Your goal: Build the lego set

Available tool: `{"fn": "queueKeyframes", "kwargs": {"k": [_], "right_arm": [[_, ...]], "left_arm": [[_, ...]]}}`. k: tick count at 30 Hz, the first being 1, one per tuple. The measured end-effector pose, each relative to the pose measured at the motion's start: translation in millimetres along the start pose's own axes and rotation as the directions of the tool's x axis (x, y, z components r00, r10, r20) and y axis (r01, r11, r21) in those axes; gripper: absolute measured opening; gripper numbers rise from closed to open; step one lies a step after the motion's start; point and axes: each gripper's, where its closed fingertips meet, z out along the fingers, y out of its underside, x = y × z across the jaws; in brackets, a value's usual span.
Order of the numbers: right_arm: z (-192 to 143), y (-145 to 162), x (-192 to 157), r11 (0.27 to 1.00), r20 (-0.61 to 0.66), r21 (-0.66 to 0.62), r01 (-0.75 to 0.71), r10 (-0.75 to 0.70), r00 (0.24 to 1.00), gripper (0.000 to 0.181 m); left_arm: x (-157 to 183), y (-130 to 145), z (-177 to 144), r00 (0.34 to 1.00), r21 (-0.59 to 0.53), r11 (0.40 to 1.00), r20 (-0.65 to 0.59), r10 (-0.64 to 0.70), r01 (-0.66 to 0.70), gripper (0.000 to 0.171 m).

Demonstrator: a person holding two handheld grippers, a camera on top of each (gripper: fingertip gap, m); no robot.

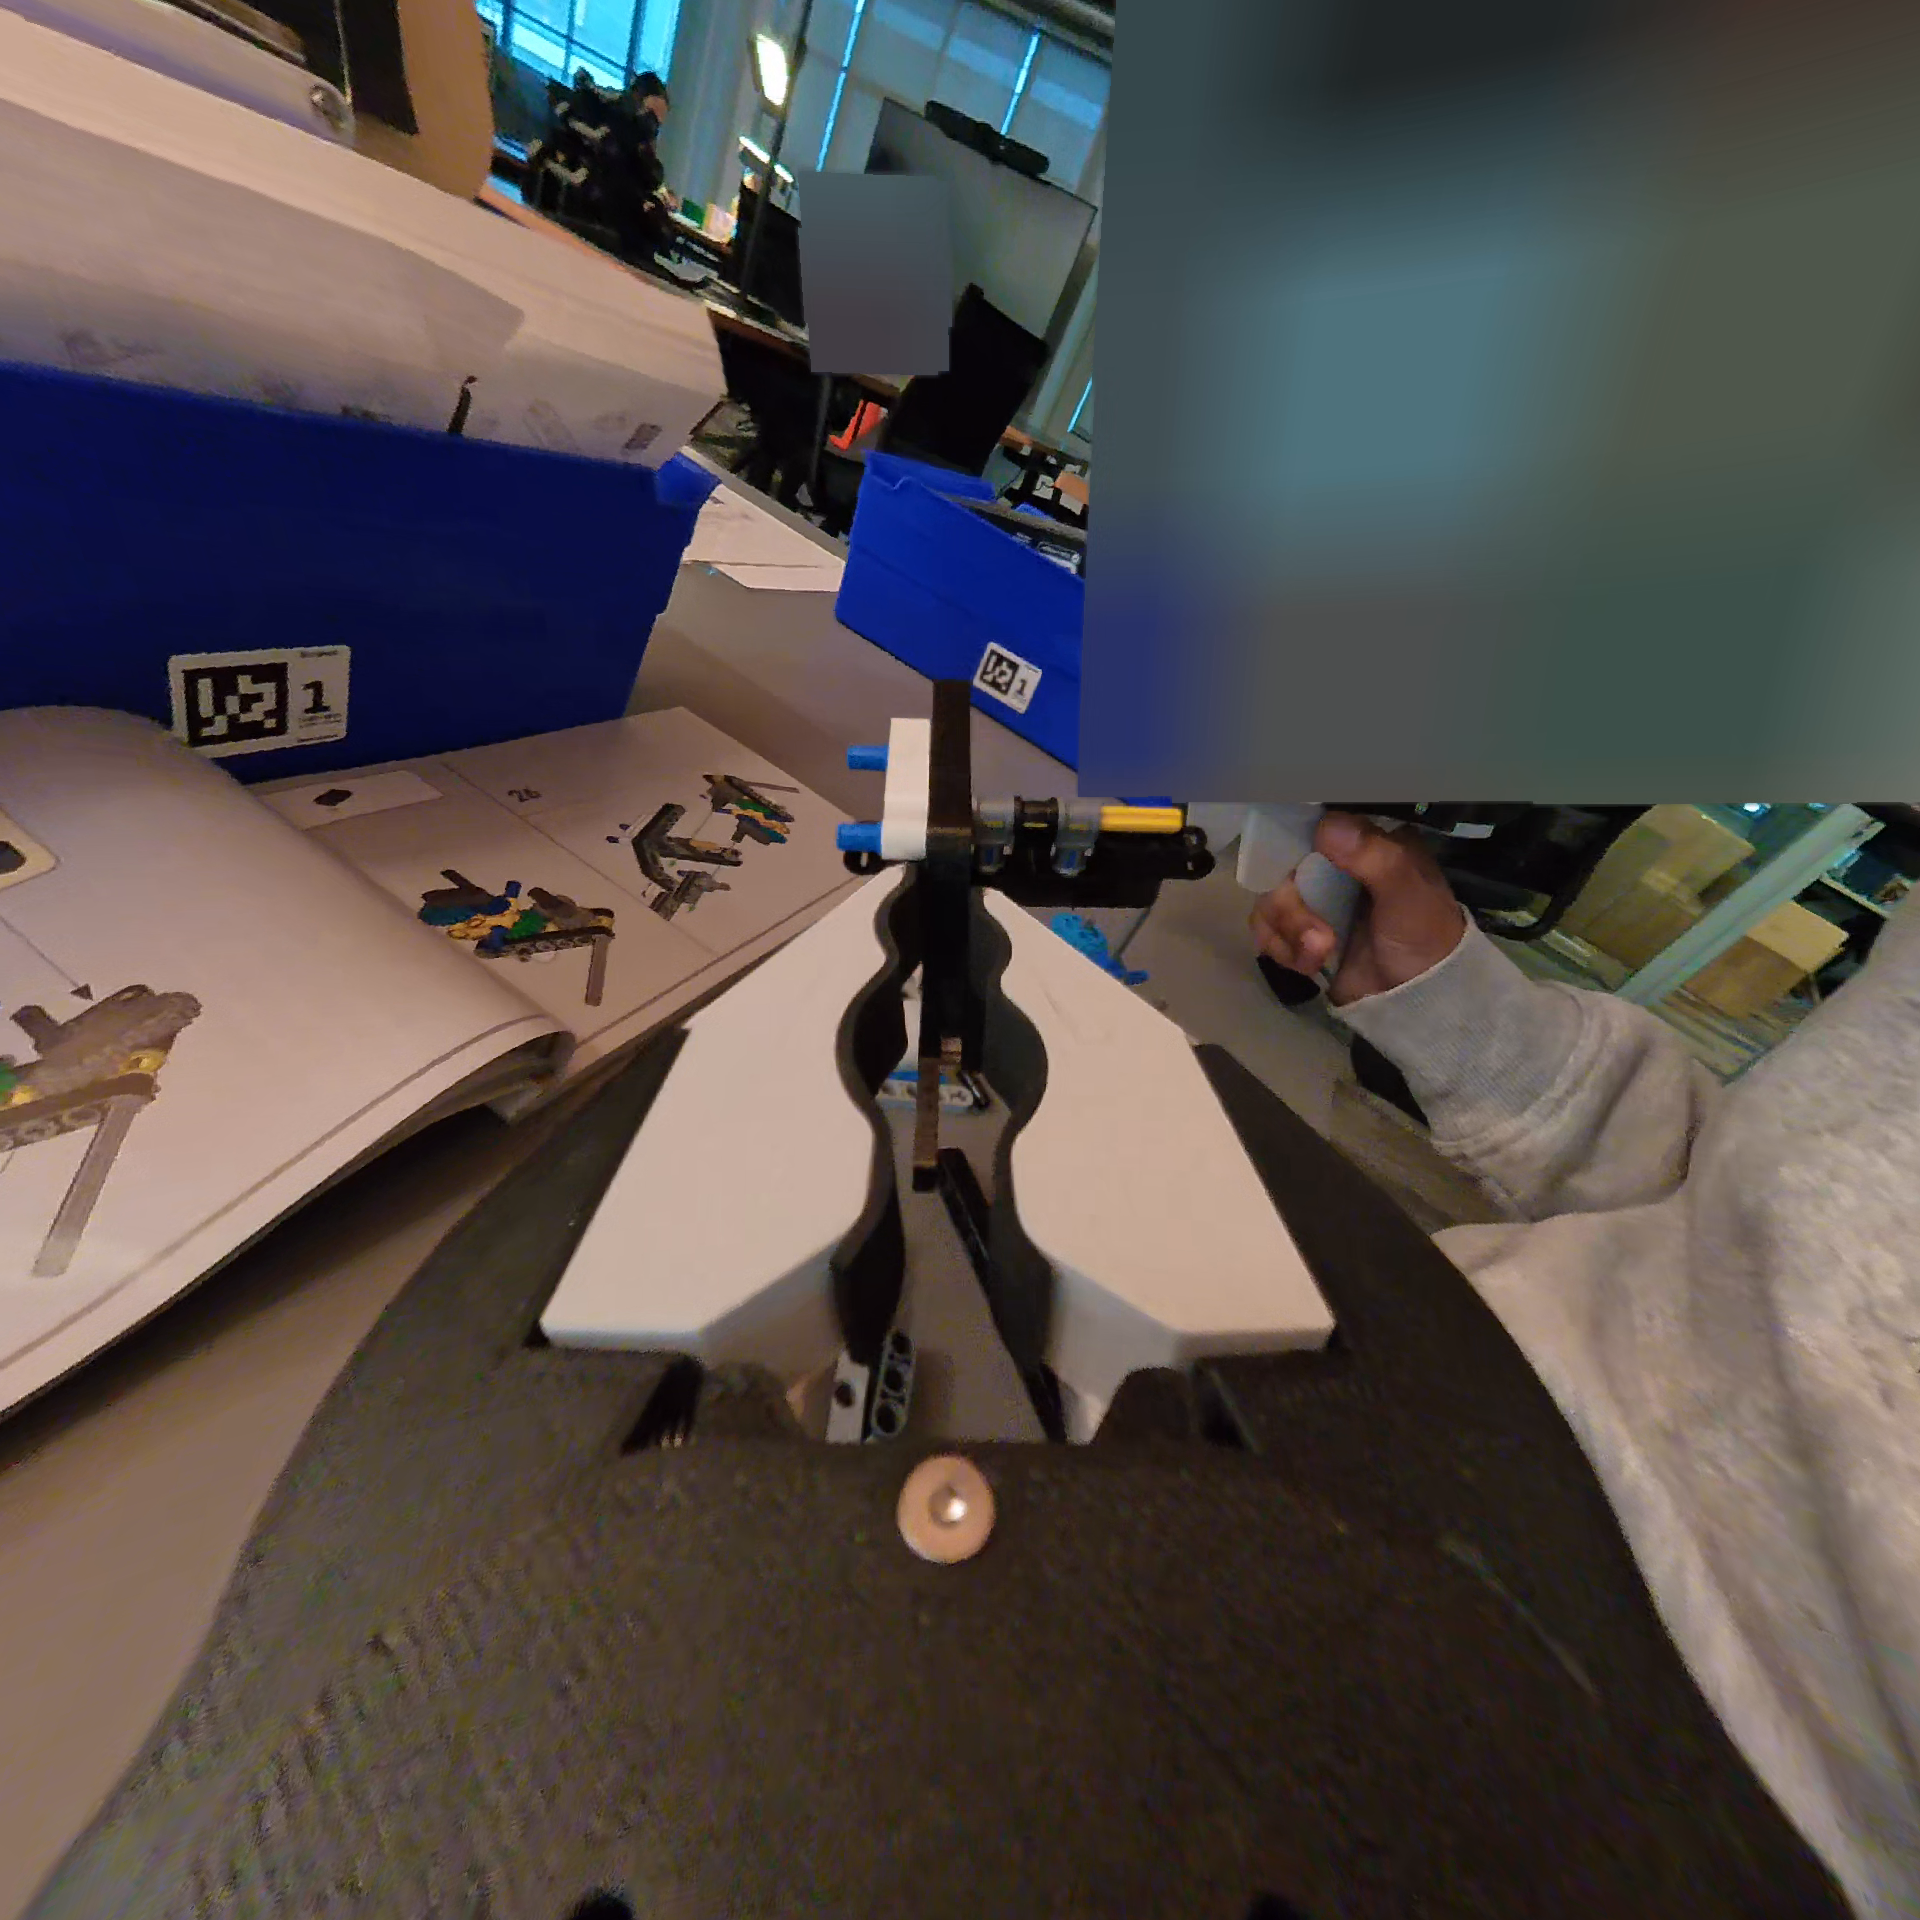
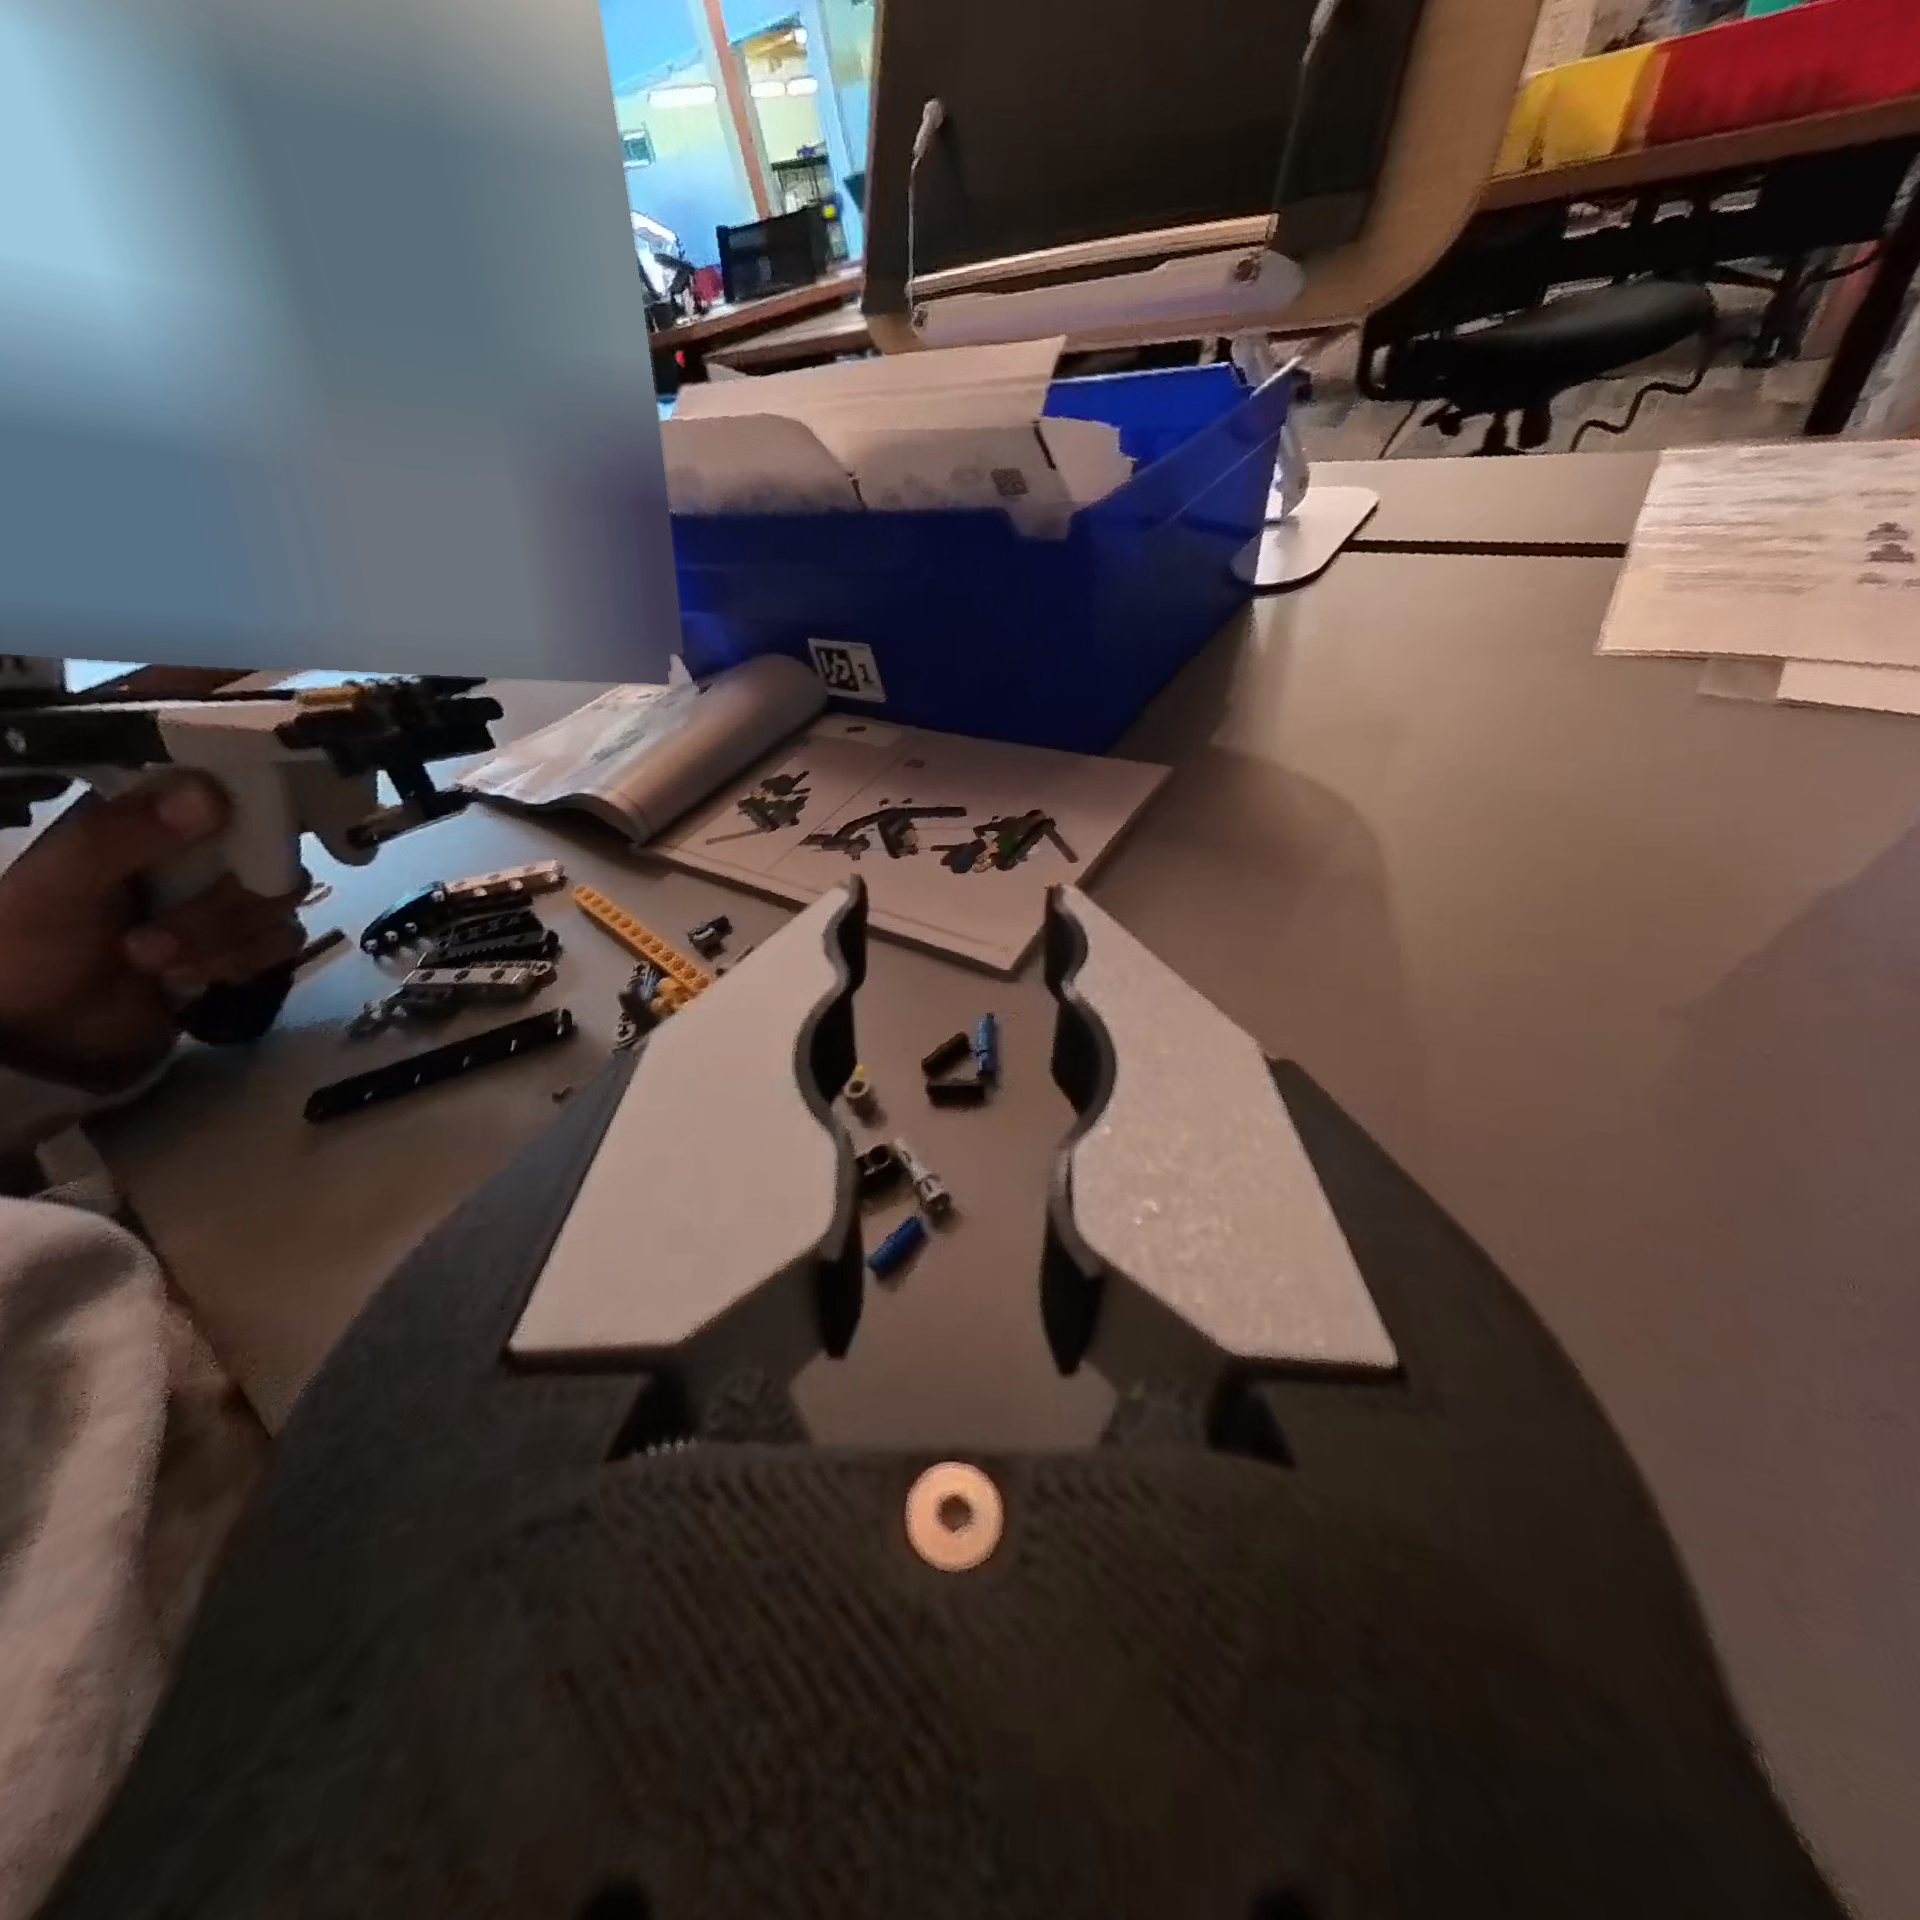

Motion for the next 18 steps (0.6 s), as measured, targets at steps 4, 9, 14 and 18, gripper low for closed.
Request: {"fn": "queueKeyframes", "kwargs": {"k": [4,9,14,18], "right_arm": [[5,-2,9,1.0,-0.016,0.008,-0.012,0.012,1.0,0.031],[11,2,19,0.997,-0.038,-0.025,-0.068,0.067,0.997,0.03],[-1,-4,20,0.992,-0.007,0.036,-0.123,0.123,0.992,0.031],[-14,-3,20,0.987,0.011,0.039,-0.154,0.154,0.988,0.031]], "left_arm": [[-3,1,2,1.0,-0.001,1.0,0.018,0.012,-0.012,0.004],[-1,-9,7,1.0,0.027,1.0,0.004,0.003,-0.003,0.004],[-8,-6,21,0.999,0.016,0.999,0.036,-0.039,0.038,0.004],[-1,-7,33,0.997,0.011,0.998,0.043,-0.061,0.061,0.005]]}}
